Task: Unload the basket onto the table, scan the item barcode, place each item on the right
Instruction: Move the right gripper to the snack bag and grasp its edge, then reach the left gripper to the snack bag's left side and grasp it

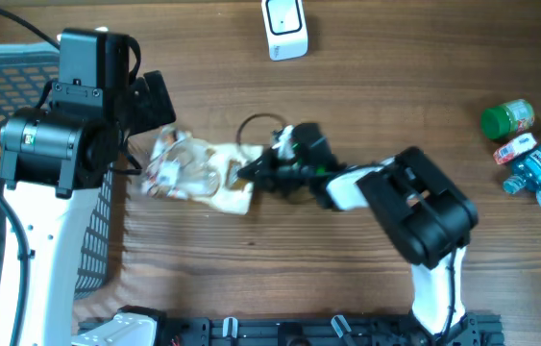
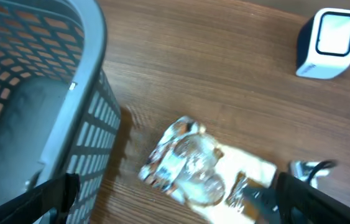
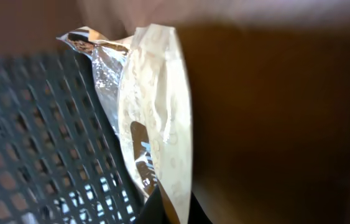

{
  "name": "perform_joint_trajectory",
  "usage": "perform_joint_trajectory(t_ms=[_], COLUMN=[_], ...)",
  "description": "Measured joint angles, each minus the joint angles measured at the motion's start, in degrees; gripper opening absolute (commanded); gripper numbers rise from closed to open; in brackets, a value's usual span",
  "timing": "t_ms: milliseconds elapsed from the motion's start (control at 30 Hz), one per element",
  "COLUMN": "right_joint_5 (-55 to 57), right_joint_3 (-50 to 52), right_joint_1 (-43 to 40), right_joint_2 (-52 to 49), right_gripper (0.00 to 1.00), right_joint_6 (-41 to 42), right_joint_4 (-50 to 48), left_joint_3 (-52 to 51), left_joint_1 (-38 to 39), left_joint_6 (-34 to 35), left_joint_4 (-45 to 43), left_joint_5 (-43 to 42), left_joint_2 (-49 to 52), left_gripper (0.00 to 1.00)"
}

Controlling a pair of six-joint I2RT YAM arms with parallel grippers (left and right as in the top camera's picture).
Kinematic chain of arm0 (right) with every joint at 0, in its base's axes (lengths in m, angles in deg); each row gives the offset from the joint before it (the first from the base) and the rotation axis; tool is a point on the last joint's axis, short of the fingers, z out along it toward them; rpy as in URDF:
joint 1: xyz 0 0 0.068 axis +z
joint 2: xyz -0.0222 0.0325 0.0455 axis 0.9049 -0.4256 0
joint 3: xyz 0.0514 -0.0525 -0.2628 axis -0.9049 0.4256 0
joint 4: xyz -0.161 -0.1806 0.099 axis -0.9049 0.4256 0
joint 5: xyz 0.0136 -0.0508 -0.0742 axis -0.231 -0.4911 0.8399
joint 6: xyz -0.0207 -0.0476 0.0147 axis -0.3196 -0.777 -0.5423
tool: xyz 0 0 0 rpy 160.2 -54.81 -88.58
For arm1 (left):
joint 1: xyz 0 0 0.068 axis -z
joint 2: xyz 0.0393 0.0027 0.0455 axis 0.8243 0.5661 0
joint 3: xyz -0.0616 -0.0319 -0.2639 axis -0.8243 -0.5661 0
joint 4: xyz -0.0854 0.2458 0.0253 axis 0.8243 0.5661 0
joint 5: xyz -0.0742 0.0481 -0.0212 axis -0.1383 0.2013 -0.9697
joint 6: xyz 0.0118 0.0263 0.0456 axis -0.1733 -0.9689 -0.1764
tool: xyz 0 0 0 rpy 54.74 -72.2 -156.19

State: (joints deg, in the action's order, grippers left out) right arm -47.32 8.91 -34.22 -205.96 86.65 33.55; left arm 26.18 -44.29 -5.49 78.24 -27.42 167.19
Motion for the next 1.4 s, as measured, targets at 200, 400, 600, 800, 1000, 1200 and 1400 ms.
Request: perform_joint_trajectory(t_ms=[200, 400, 600, 800, 1000, 1200, 1400], right_joint_5=[-8.8, -14.2, -13.7, -13.1, -13.6, -14.0, -14.6], right_joint_3=[-0.2, -0.6, -0.5, -0.5, -0.5, -0.5, -0.5], right_joint_1=[-12.0, -16.9, -17.5, -20.5, -21.9, -21.9, -21.9], right_joint_2=[0.0, 2.0, 5.5, 6.3, 6.4, 6.4, 6.4], right_gripper=[0.05, 0.05, 0.05, 0.05, 0.05, 0.04, 0.04], right_joint_6=[-8.0, -24.0, -37.2, -46.1, -51.3, -52.1, -52.1], right_joint_4=[6.8, 21.7, 32.4, 40.0, 42.4, 43.1, 43.1], left_joint_3=[0.0, 0.0, 0.0, 0.0, 0.0, 0.0, -0.7], left_joint_1=[0.3, 3.4, 3.6, -2.2, -9.8, -9.4, -9.4], left_joint_6=[0.4, 2.9, 4.1, 1.0, -4.3, -12.4, -23.0], left_joint_4=[-0.1, -4.7, -8.9, -9.2, -8.9, -8.6, -8.0], left_joint_5=[-7.8, -16.0, -26.4, -42.3, -53.9, -62.5, -64.5], left_joint_2=[5.7, 19.6, 29.9, 34.4, 38.2, 45.8, 50.8], left_gripper=[1.0, 1.0, 1.0, 1.0, 1.0, 1.0, 0.96])
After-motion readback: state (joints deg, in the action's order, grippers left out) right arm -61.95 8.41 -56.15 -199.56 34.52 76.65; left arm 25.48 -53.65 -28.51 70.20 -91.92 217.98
